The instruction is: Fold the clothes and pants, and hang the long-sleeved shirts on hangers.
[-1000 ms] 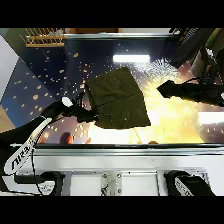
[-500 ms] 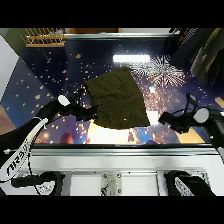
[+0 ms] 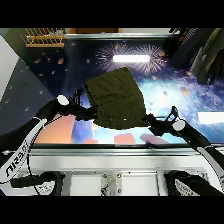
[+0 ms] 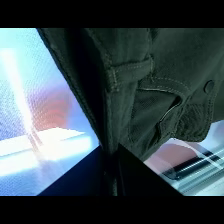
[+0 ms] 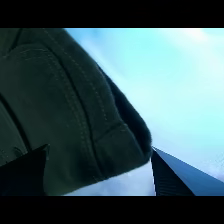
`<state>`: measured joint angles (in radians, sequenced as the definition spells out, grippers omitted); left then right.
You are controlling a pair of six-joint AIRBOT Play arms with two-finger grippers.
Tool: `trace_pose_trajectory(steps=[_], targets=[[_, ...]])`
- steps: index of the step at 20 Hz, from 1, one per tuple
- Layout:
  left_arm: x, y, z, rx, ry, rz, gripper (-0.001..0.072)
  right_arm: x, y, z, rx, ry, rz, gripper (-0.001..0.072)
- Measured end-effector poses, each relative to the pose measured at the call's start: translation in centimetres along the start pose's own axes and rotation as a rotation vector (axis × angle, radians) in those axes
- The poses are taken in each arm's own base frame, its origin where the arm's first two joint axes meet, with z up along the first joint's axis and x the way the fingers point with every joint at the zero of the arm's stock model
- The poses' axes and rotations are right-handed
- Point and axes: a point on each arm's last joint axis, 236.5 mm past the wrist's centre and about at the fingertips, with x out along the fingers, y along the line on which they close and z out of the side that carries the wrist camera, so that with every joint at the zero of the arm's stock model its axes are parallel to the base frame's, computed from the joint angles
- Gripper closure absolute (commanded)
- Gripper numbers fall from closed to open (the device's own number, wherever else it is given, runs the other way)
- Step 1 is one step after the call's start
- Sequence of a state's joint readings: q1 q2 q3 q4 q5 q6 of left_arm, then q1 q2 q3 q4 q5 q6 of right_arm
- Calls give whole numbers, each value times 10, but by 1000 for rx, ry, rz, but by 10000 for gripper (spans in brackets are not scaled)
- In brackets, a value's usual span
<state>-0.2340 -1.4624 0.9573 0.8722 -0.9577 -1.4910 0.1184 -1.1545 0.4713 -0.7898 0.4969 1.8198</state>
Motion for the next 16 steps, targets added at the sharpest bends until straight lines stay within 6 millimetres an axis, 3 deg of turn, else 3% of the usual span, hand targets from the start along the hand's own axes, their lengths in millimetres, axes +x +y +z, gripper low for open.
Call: trace_pose_trajectory(steps=[1, 3, 7, 9, 10, 11, 13, 16], targets=[[0, 0, 0, 0, 0, 0, 677, 4, 4, 1, -17, -7, 5, 185], [0, 0, 0, 0, 0, 0, 677, 13, 10, 1, -63, -8, 5, 691], [-3, -1, 1, 0, -6, -3, 678, 11, 36, 13, -192, -37, 46, 690], [-19, -8, 7, 12, -44, -17, 677, -10, 66, 32, -280, -76, 94, 690], [-33, -17, 11, 29, -76, -32, 678, -30, 89, 45, -341, -104, 126, 690], [-53, -30, 14, 57, -108, -53, 677, -55, 113, 56, -405, -134, 160, 690], [-101, -67, 8, 146, -175, -104, 677, -131, 168, 70, -561, -203, 243, 691], [-184, -132, -25, 300, -324, -195, 677, -259, 230, 55, -765, -331, 351, 691]])
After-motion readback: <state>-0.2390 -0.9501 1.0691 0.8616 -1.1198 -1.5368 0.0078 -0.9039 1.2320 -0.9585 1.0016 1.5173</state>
